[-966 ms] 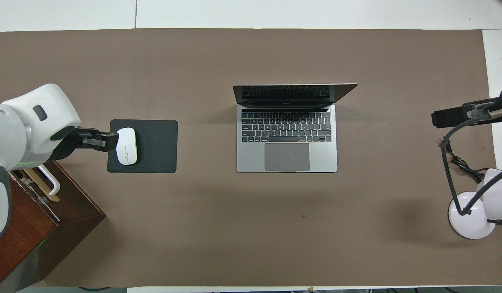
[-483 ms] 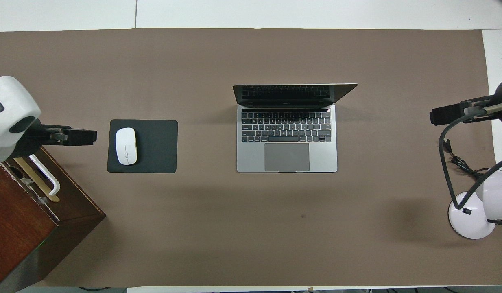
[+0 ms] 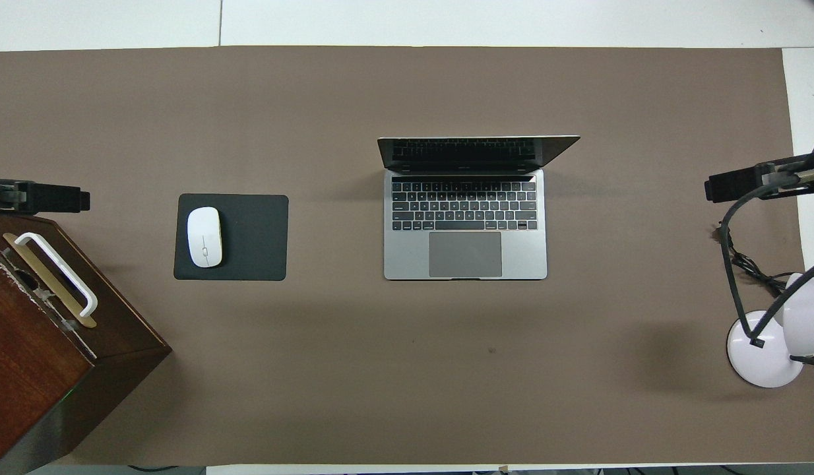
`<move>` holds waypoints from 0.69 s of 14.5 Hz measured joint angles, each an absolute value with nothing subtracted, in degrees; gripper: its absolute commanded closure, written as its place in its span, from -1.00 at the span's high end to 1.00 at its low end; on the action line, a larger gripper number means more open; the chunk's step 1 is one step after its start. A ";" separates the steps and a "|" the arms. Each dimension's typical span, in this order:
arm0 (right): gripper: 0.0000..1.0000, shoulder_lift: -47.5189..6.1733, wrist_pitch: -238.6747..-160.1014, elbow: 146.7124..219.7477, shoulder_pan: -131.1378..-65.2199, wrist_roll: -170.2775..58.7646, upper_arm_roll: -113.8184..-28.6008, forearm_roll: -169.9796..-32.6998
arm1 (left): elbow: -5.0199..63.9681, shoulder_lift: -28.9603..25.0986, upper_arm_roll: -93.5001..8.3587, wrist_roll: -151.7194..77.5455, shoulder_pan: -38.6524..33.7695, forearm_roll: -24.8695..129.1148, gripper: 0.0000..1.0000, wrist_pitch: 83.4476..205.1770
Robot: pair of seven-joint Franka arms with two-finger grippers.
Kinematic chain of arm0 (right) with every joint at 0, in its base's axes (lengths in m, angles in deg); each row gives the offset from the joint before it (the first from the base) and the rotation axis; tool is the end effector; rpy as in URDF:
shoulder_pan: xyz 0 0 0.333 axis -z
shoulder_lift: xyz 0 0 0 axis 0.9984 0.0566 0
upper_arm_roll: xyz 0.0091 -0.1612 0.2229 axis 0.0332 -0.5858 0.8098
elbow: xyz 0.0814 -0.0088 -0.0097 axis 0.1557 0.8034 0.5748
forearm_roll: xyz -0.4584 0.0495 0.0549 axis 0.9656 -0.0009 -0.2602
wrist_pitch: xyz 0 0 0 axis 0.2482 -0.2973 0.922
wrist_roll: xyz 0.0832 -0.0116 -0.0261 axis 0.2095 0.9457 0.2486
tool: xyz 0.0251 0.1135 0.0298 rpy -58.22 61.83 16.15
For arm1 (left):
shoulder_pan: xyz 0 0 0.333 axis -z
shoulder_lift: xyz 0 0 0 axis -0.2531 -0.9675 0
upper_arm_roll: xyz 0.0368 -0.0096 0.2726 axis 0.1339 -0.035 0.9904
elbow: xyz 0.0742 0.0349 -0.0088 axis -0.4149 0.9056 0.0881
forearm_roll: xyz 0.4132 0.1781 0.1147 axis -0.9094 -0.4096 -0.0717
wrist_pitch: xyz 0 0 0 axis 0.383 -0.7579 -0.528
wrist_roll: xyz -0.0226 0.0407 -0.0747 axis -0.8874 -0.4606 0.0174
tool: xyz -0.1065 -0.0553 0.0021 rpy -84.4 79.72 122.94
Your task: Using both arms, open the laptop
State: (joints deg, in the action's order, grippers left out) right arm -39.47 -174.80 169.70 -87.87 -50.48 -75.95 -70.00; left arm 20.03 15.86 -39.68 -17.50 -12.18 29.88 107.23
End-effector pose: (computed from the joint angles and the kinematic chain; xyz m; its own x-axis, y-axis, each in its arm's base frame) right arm 0.6155 0.0376 0.6140 0.9879 0.1116 0.1078 0.1100 -0.9937 0.0209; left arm 0.6086 -0.0330 0.5807 0.9803 -0.1070 0.1658 -0.1151 -0.9926 0.0398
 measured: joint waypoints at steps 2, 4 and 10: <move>1.00 -39.46 -174.74 169.70 -87.74 -50.48 -75.98 -70.00 | 17.98 14.08 -39.68 -17.50 -12.19 29.88 1.00 105.40; 1.00 -39.45 -174.71 169.71 -87.72 -50.48 -75.98 -70.00 | 16.89 12.29 -39.66 -17.50 -12.32 29.88 1.00 104.97; 1.00 -37.75 -174.70 170.34 -86.61 -50.48 -75.99 -70.00 | 16.16 10.31 -39.59 -17.50 -12.95 29.87 1.00 102.83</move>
